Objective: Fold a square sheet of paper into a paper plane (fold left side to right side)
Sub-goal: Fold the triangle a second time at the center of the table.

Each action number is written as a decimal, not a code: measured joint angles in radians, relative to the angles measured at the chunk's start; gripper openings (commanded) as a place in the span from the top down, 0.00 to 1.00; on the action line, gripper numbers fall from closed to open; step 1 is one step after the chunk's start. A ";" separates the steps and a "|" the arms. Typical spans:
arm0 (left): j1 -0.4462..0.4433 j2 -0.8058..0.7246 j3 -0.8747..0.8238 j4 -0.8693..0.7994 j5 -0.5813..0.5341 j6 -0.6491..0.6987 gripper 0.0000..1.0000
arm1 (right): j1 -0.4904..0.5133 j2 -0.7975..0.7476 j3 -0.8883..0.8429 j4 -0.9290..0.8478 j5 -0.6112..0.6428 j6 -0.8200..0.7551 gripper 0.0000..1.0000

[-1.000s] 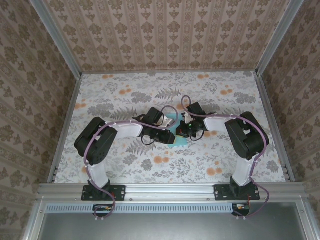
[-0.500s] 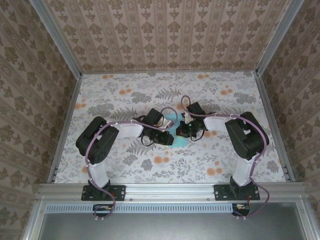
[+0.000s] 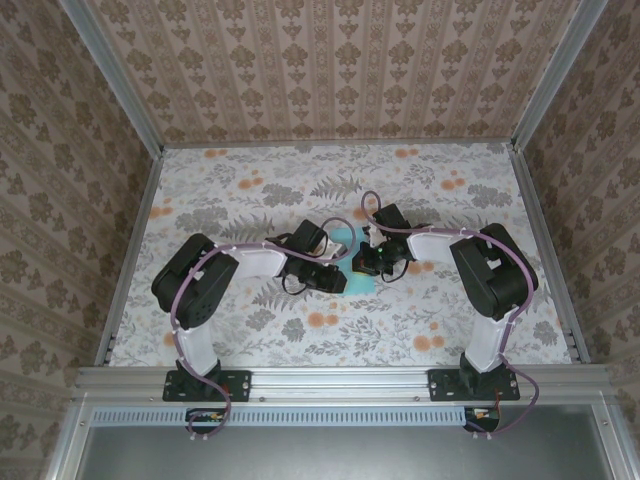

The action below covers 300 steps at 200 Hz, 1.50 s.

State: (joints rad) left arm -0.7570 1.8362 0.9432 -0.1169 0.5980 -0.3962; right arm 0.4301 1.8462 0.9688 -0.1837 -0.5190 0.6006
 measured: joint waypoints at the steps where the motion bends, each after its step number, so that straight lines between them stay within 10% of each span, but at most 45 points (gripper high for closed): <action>1: 0.000 0.000 0.000 0.000 0.000 0.000 0.80 | 0.000 0.000 0.000 0.000 0.000 0.000 1.00; 181: -0.008 -0.156 -0.085 -0.063 -0.017 0.023 0.85 | 0.005 0.002 0.013 -0.039 -0.001 -0.005 1.00; 300: -0.029 -0.001 0.020 -0.037 -0.022 0.023 0.81 | 0.005 0.002 0.014 -0.043 -0.001 -0.008 1.00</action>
State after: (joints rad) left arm -0.7860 1.8355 0.9630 -0.1535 0.5762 -0.3737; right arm 0.4347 1.8477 0.9833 -0.2264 -0.5201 0.5930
